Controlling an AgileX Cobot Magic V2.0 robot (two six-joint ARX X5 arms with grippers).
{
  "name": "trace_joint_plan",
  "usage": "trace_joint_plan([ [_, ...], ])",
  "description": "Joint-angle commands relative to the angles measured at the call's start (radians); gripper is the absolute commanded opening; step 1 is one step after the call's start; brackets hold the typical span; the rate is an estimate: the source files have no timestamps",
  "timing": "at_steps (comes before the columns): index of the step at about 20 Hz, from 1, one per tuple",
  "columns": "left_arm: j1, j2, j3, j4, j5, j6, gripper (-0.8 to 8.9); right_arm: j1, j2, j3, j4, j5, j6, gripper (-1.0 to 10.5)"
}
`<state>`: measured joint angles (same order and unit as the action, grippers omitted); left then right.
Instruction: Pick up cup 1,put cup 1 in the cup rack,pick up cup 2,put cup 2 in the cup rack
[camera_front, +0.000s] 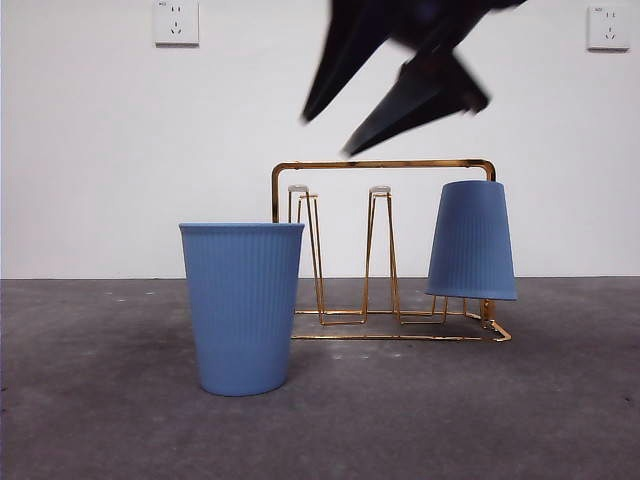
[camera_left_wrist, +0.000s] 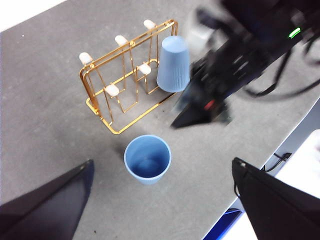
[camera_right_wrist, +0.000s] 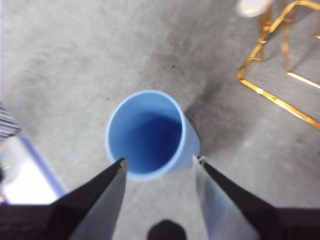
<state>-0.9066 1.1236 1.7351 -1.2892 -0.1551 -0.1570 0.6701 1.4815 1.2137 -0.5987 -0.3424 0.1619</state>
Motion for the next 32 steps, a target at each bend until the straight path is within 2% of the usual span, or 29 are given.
trace_joint_plan([
  [1,-0.003,-0.004,-0.007,-0.016,-0.003,0.013,4.62,0.031,0.055,-0.003,0.027,0.055,0.022,2.3],
  [3,-0.003,-0.004,-0.008,-0.027,-0.003,0.021,4.62,0.051,0.106,0.014,0.027,0.093,0.022,2.3],
  [8,-0.003,-0.005,-0.008,-0.027,-0.003,0.028,4.62,0.056,0.217,0.095,0.023,0.124,0.022,2.3],
  [15,-0.003,-0.005,-0.008,-0.027,-0.003,0.031,4.62,0.056,0.346,0.131,-0.008,0.137,0.021,2.2],
  [16,-0.003,-0.004,-0.008,-0.027,-0.003,0.032,4.62,0.056,0.349,0.131,-0.008,0.138,0.021,1.9],
  [18,-0.003,-0.003,-0.008,-0.027,-0.003,0.032,4.62,0.057,0.348,0.132,0.000,0.134,0.006,-0.2],
  [22,-0.003,-0.003,-0.008,-0.003,-0.003,0.032,4.62,0.057,0.338,0.137,-0.043,0.123,-0.041,-0.1],
  [26,-0.002,0.003,-0.013,0.081,0.003,0.031,4.62,0.057,0.216,0.137,-0.098,0.148,-0.080,-0.1],
  [28,0.000,0.010,-0.050,0.177,0.043,0.025,4.62,0.056,0.081,0.137,-0.129,0.224,-0.114,-0.1],
  [30,0.021,0.016,-0.122,0.307,0.124,0.013,4.62,0.056,-0.097,0.137,-0.154,0.343,-0.142,-0.1],
  [32,0.052,0.021,-0.220,0.473,0.220,-0.026,4.61,0.056,-0.273,0.137,-0.162,0.414,-0.142,-0.1],
])
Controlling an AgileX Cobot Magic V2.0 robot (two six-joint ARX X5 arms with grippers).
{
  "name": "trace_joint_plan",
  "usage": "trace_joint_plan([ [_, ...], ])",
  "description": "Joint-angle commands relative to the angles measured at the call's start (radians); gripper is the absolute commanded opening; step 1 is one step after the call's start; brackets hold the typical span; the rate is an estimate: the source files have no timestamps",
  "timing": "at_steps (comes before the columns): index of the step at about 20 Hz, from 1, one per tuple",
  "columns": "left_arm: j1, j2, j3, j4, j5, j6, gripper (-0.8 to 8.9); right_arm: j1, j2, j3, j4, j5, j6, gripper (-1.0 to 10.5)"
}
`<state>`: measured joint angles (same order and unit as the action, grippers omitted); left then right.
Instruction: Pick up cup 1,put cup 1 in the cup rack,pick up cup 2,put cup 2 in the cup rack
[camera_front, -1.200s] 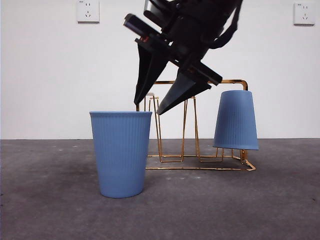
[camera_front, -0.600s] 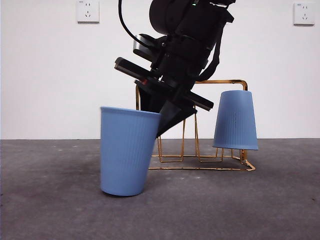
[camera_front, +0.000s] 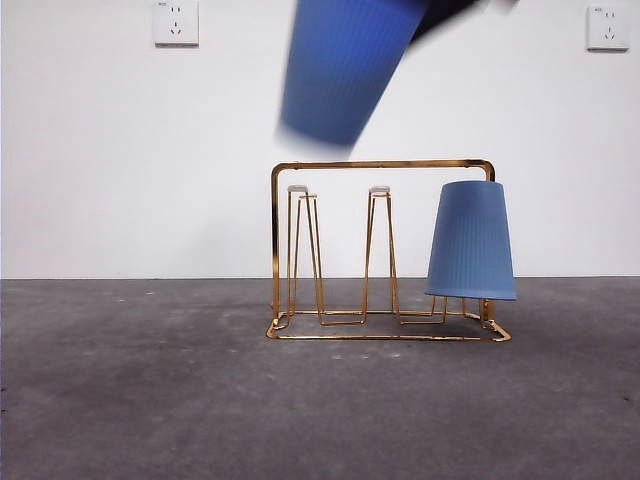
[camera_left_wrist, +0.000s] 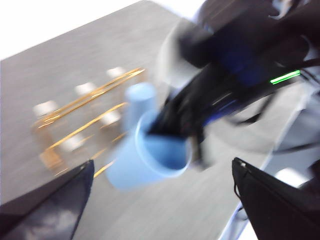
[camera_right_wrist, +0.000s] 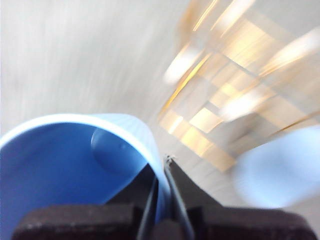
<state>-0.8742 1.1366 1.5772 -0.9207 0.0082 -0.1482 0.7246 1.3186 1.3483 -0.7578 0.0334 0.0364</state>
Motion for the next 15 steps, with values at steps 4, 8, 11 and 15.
trace_joint_plan([
  [4,0.079,0.059,-0.255,0.579,0.350,-0.248,4.26,0.002,-0.410,0.002,-0.014,0.215,-0.073,-0.1],
  [8,0.111,0.213,-0.283,1.038,0.678,-0.552,4.40,0.002,-0.603,0.002,-0.002,0.325,-0.171,-0.1],
  [11,0.102,0.360,-0.283,1.437,0.776,-0.830,4.40,0.002,-0.698,0.002,0.051,0.366,-0.257,-0.1],
  [15,0.059,0.523,-0.282,1.819,0.746,-1.089,4.52,0.002,-0.721,0.002,0.087,0.367,-0.312,-0.1],
])
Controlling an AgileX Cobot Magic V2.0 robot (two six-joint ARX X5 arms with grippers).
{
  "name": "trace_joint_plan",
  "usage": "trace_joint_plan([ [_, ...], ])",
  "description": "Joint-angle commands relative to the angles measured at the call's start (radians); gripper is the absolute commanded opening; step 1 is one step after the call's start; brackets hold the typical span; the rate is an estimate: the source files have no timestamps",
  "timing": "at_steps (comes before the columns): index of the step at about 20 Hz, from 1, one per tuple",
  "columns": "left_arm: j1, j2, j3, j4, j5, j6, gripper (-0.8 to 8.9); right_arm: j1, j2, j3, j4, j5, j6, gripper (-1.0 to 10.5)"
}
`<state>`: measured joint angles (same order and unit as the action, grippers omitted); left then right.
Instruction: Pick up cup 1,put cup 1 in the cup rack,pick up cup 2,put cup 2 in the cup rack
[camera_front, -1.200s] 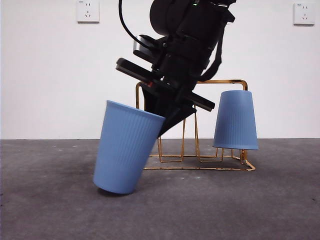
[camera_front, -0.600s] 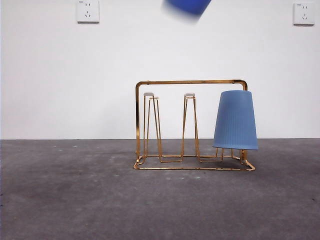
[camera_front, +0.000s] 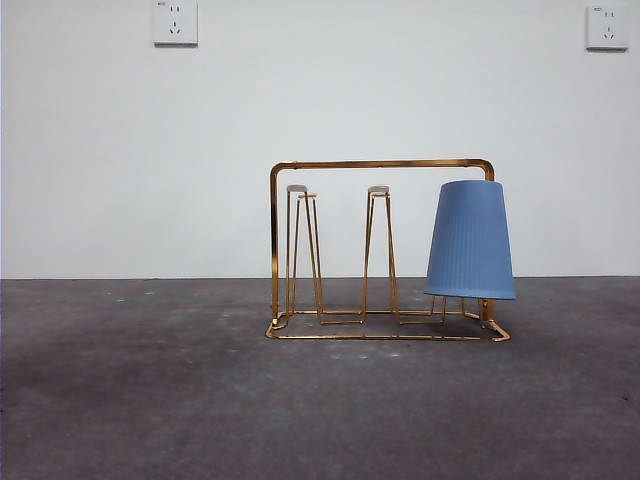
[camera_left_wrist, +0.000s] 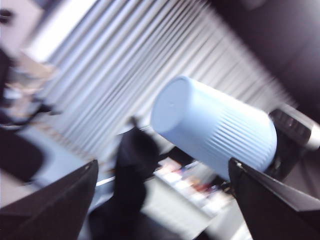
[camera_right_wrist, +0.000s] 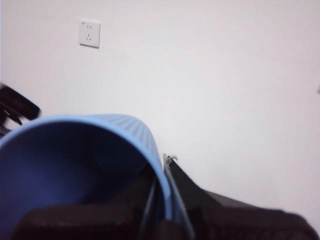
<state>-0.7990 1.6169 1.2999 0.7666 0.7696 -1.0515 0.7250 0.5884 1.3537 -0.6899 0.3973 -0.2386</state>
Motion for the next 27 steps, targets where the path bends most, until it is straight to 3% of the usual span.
trace_joint_plan([
  [1,-0.029,0.074,-0.005,0.187,-0.040,-0.222,4.86,0.001,0.016,-0.008,0.035,0.003,-0.051,-0.1],
  [7,-0.068,0.137,-0.004,0.305,-0.150,-0.272,5.12,0.001,0.107,-0.048,0.086,-0.005,-0.079,-0.1],
  [11,-0.056,0.137,-0.004,0.357,-0.164,-0.309,5.12,0.001,0.156,-0.075,0.109,-0.042,-0.079,-0.1],
  [21,-0.051,0.137,-0.004,0.366,-0.199,-0.310,5.11,0.001,0.171,-0.080,0.070,-0.068,-0.079,-0.1],
  [27,-0.051,0.137,-0.004,0.379,-0.197,-0.310,4.59,0.001,0.202,-0.080,0.061,-0.064,-0.079,-0.1],
])
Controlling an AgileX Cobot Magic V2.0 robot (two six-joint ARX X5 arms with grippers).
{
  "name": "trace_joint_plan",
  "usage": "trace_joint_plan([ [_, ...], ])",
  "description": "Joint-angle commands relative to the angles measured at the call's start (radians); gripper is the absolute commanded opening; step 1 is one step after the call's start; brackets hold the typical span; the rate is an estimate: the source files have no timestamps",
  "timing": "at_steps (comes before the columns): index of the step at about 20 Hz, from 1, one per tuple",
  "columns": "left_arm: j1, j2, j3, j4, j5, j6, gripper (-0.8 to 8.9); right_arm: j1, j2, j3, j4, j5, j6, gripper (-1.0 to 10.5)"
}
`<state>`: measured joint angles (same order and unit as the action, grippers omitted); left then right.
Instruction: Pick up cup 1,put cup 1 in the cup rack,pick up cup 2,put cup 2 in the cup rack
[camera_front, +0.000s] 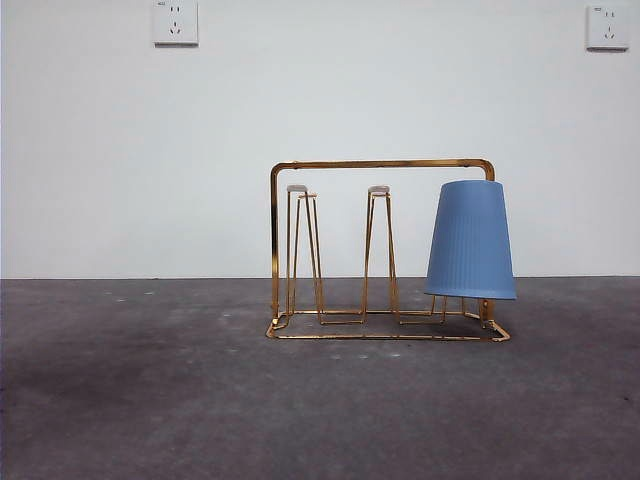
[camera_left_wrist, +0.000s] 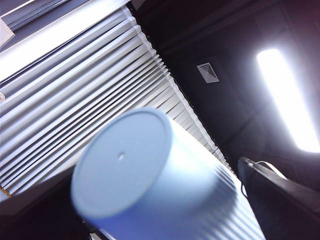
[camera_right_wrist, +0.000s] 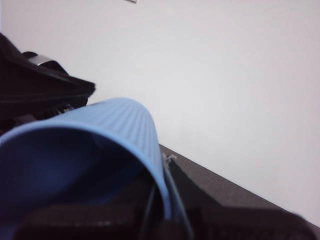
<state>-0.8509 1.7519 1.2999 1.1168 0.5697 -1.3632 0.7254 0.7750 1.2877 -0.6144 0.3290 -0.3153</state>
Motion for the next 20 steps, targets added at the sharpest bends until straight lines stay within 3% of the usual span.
trace_joint_plan([
  [1,0.001,0.002,-0.004,0.029,0.003,0.002,3.86,0.001,0.023,-0.014,-0.013,0.004,-0.002,-0.1],
  [5,0.001,0.002,-0.004,0.029,0.014,-0.002,3.46,0.001,0.053,-0.014,-0.010,0.004,-0.002,-0.1],
  [8,0.001,0.002,-0.004,0.029,0.014,-0.002,1.88,0.001,0.053,-0.014,-0.010,0.005,-0.002,-0.1],
  [12,0.001,0.002,-0.004,0.028,0.014,-0.001,1.80,0.001,0.053,-0.014,-0.031,0.004,-0.002,0.1],
  [13,0.001,0.002,-0.004,0.028,0.014,-0.001,1.40,0.001,0.053,-0.014,-0.040,0.004,0.001,0.1],
  [14,0.002,0.002,-0.004,0.028,0.014,0.002,0.20,0.001,0.053,-0.014,-0.048,0.004,0.010,0.3],
  [15,0.006,0.002,-0.004,0.029,0.014,0.003,-0.08,0.001,0.052,-0.014,-0.050,0.004,0.010,0.9],
  [17,0.017,0.002,-0.004,0.029,0.023,0.003,-0.06,0.001,0.047,-0.013,-0.050,0.004,0.024,1.6],
  [20,0.039,0.002,-0.004,0.030,0.034,0.003,-0.06,0.001,0.021,-0.013,-0.096,0.005,0.035,1.6],
])
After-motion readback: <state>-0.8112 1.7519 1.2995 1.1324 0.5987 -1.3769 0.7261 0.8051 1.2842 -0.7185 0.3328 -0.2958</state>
